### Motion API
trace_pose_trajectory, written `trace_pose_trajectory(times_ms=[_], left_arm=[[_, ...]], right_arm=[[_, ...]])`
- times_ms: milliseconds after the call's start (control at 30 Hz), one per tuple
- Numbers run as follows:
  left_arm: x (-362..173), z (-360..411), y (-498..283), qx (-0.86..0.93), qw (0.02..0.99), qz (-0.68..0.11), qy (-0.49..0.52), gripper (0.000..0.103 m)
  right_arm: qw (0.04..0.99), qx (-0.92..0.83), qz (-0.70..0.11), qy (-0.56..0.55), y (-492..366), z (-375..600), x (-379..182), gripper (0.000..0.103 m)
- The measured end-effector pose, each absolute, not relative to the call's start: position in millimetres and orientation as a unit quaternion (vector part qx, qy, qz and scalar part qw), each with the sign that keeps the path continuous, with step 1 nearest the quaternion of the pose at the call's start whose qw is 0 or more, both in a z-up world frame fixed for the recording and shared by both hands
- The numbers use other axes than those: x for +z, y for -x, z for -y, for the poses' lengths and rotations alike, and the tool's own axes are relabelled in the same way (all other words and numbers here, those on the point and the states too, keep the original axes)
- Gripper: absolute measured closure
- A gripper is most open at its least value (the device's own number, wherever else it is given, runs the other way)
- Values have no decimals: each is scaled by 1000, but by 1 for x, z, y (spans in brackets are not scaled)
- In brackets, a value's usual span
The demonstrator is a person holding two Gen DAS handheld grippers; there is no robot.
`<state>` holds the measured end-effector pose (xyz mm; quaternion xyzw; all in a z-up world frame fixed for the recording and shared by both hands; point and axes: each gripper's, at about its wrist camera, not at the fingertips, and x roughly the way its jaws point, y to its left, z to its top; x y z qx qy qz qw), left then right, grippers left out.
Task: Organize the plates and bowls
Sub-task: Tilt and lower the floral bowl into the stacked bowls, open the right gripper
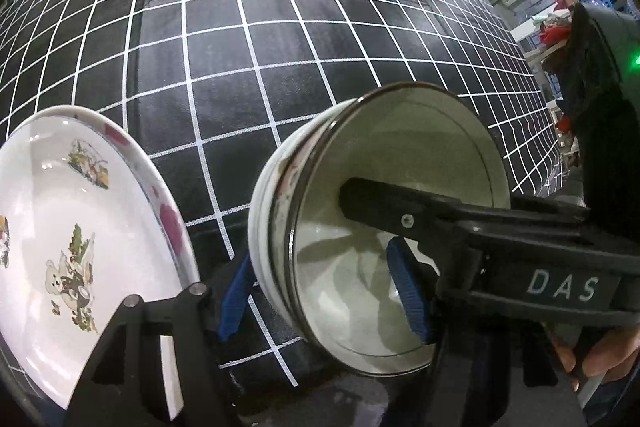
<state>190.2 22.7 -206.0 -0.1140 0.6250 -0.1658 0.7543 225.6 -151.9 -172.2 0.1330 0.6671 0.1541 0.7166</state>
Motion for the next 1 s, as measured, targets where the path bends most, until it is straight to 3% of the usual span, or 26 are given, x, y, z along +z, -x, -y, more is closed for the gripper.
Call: trace_pose_trajectory(times_ms=[700,1000], left_arm=[[-201,-4,-210,-125,746,-643,120,38],[-177,-12,-218,-117,760,-628,123,37]], right_arm=[[703,95,-692,-135,-232,150,-167,36],[714,98,-682,-127,-234,140,-141,45]])
